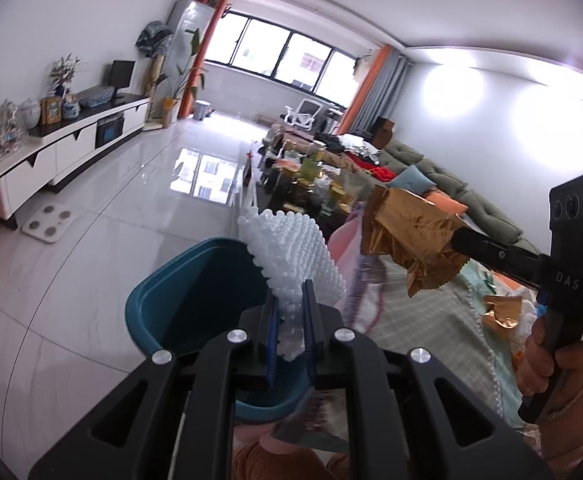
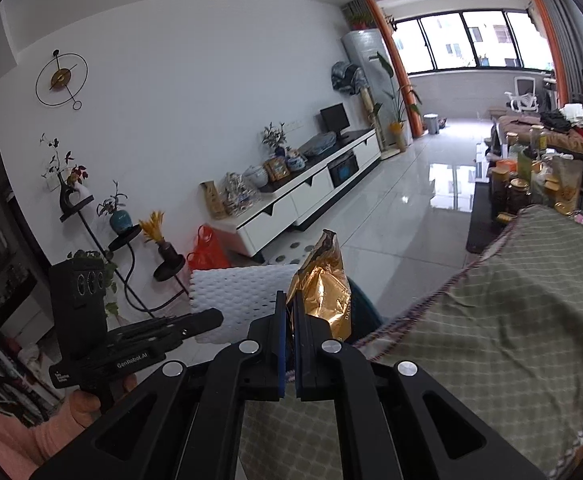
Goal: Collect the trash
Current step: 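Carry both items to the teal bin and open both tools to drop them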
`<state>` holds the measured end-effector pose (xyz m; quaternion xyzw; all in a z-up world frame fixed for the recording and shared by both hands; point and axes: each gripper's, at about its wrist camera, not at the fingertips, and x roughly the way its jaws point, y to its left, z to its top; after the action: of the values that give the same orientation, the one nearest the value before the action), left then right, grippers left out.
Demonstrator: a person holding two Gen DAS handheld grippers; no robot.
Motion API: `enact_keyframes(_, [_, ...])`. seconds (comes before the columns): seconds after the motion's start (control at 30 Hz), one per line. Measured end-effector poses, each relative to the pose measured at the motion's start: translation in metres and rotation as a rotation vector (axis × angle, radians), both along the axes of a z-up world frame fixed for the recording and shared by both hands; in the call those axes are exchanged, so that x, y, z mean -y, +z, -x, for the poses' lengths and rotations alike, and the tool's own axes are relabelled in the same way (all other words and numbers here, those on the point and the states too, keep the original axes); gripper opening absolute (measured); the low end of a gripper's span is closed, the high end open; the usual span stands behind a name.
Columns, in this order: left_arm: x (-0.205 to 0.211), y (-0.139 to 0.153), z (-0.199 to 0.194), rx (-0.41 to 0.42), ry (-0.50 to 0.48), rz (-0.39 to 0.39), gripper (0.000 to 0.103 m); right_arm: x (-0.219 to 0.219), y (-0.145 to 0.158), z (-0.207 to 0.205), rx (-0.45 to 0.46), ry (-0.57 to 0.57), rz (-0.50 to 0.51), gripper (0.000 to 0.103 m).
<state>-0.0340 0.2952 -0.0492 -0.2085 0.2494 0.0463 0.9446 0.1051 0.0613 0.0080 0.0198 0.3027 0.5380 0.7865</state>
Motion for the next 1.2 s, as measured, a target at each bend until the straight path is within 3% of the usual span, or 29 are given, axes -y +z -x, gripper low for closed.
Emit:
enact_keyframes(0.53, [-0.021,-0.038,-0.031,-0.133,0.05,0.039,0.015,-0.072,-0.048,-0.032,-0.147,0.028,0.153,0.006])
enact_keyframes(0.67, [-0.026,-0.047,-0.041,-0.156,0.048,0.051,0.025,-0.075,-0.052,-0.033,-0.158,0.02,0.163,0.018])
enact_keyframes(0.73, [-0.022,-0.051,-0.042,-0.166,0.051,0.049,0.03,-0.074,-0.054,-0.035,-0.163,0.011,0.165,0.031])
enact_keyframes(0.77, [-0.023,-0.052,-0.043,-0.166,0.053,0.051,0.03,-0.073,-0.054,-0.036,-0.165,0.007,0.161,0.031])
enact_keyframes(0.93, [-0.023,-0.049,-0.039,-0.143,0.071,0.052,0.032,-0.06,-0.049,-0.034,-0.166,-0.003,0.135,0.031])
enact_keyframes(1.0, [-0.016,-0.038,-0.033,-0.107,0.066,0.022,0.038,-0.05,-0.042,-0.03,-0.152,-0.004,0.119,0.031])
enact_keyframes(1.07, [-0.006,-0.027,-0.027,-0.069,0.049,-0.006,0.054,-0.039,-0.034,-0.025,-0.121,-0.011,0.109,0.033])
enact_keyframes(1.2, [0.025,-0.003,-0.022,0.01,-0.032,-0.037,0.059,-0.005,-0.017,-0.009,-0.048,-0.04,0.082,0.039])
